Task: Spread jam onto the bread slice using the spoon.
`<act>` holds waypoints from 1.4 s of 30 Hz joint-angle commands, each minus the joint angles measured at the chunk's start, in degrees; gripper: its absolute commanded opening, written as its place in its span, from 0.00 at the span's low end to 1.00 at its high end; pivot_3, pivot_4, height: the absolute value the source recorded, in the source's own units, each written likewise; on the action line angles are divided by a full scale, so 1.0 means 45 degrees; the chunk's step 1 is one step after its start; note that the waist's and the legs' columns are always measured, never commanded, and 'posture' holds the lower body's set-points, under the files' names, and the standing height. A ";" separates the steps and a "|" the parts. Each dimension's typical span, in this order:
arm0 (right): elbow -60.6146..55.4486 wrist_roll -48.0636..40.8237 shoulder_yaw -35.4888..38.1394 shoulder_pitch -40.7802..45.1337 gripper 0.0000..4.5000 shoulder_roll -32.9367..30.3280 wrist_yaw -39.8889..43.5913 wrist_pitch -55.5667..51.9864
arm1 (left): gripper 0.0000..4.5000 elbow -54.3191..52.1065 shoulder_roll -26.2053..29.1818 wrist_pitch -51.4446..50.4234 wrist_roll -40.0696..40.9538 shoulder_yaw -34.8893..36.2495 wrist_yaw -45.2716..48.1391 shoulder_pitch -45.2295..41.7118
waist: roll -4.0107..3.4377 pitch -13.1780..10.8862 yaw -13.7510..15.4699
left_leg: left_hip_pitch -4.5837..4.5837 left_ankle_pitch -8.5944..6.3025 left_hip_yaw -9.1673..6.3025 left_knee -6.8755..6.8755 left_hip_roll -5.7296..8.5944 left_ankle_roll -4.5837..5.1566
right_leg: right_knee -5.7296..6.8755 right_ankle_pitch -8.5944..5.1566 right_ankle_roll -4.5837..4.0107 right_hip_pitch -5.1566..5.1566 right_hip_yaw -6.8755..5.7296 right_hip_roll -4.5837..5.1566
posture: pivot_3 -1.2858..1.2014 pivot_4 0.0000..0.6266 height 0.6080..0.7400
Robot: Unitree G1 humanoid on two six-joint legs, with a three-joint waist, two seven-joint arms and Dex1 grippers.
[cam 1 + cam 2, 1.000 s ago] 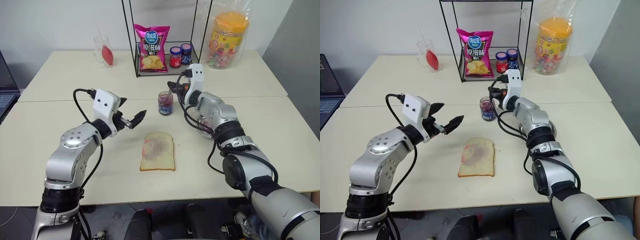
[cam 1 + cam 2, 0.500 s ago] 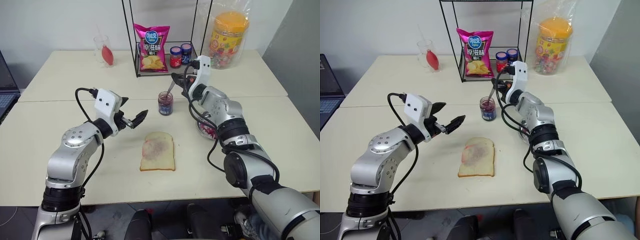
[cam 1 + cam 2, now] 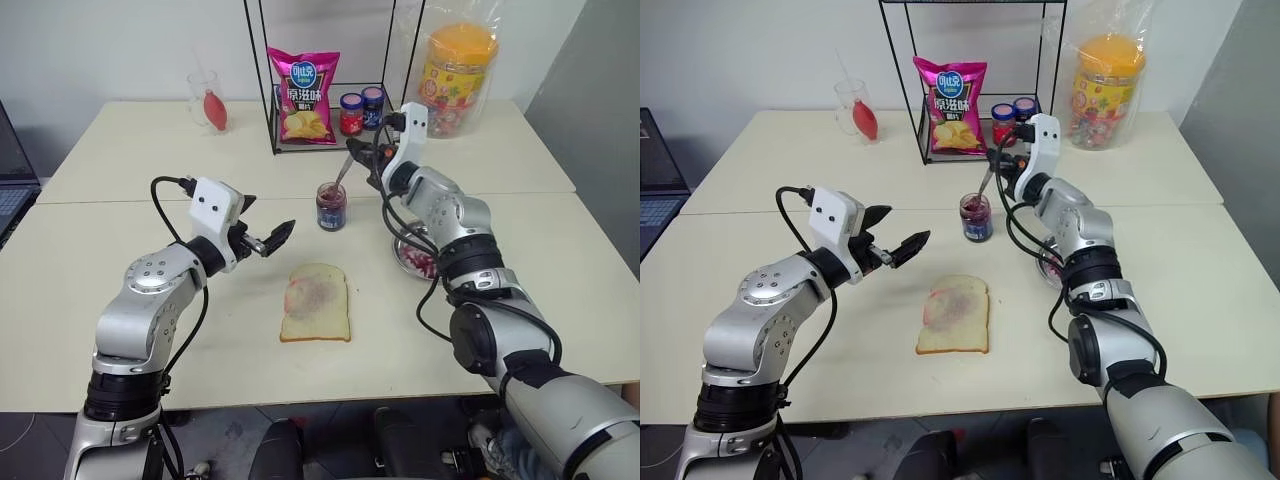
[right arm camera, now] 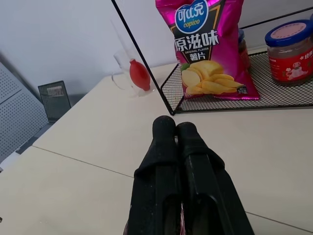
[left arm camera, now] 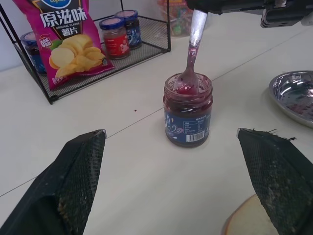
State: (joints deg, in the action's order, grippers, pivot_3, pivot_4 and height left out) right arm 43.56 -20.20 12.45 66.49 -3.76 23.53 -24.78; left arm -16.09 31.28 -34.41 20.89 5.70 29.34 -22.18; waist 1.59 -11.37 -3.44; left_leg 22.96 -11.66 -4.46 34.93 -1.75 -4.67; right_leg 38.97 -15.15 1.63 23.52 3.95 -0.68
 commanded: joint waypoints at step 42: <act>-0.0271 -0.2636 0.2417 0.0338 0.00 -0.0198 -0.1674 -0.2032 | 1.00 -0.0012 -0.0097 0.0537 -0.0093 0.0032 0.0090 -0.0523 | 0.0000 0.0000 0.0006 | 0.0004 0.0000 0.0001 -0.0002 0.0001 0.0001 | -0.0003 -0.0003 0.0005 0.0001 -0.0001 0.0000 | 0.52 0.24 1.00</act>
State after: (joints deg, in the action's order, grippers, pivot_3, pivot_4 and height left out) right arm 43.28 -30.40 22.16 66.44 -4.11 16.17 -33.80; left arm -15.21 31.14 -33.23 20.30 5.27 29.56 -23.30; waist 1.59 -11.37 -3.42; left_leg 22.98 -11.66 -4.45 34.92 -1.75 -4.66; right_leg 38.95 -15.17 1.65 23.52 3.95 -0.68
